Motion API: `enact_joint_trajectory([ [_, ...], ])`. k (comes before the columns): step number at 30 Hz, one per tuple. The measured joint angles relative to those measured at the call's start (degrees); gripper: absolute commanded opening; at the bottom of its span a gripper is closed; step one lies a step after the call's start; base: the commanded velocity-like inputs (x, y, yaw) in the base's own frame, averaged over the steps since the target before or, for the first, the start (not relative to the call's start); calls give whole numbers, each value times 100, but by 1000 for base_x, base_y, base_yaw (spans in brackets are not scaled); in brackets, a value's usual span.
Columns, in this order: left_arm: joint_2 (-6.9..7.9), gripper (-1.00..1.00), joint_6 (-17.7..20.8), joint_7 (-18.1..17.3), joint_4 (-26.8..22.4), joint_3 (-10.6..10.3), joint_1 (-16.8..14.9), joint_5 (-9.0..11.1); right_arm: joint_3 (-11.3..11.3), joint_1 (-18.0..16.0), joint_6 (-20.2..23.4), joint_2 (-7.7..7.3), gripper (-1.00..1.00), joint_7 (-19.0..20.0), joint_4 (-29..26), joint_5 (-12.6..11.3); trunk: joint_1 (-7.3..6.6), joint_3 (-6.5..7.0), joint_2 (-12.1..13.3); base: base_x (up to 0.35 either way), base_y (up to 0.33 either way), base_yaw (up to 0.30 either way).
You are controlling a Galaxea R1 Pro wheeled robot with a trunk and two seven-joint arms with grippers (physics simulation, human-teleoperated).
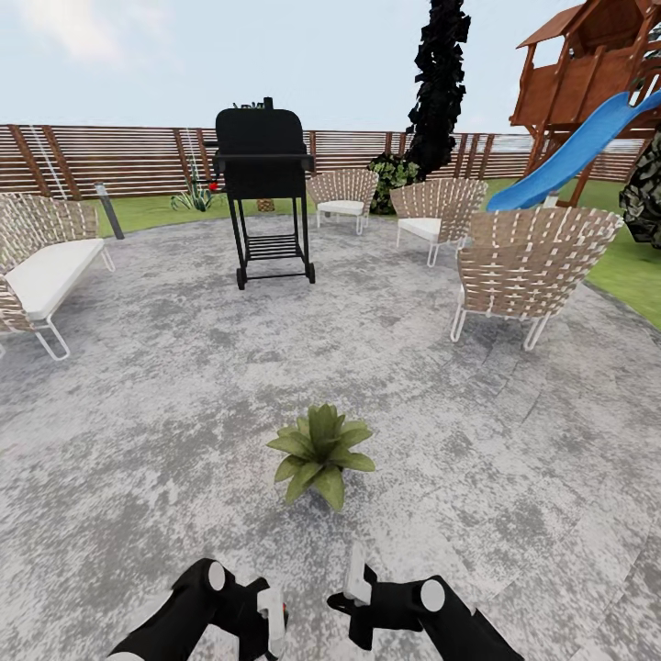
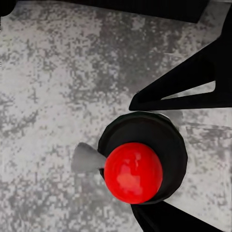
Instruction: Pick up the pesticide atomizer in the garden and spray insectifuge to fully cover both potted plants in the garden.
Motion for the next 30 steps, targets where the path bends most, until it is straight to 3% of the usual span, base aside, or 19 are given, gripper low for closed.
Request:
enact_joint_trajectory([
  [7, -42, -100, 2, 2, -2, -22, 0, 8, 5, 1, -1, 0, -100, 0, -8, 0, 0, 0, 0, 0, 0, 0],
  [20, -255, -100, -2, 33, -3, -25, 2, 11, 4, 0, -2, 0, -100, 0, -12, -2, 0, 0, 0, 0, 0, 0],
  [30, -353, -100, -27, 51, 4, -10, 8, 53, 5, 2, -4, 85, -100, 0, -17, 0, 0, 0, 0, 0, 0, 0],
])
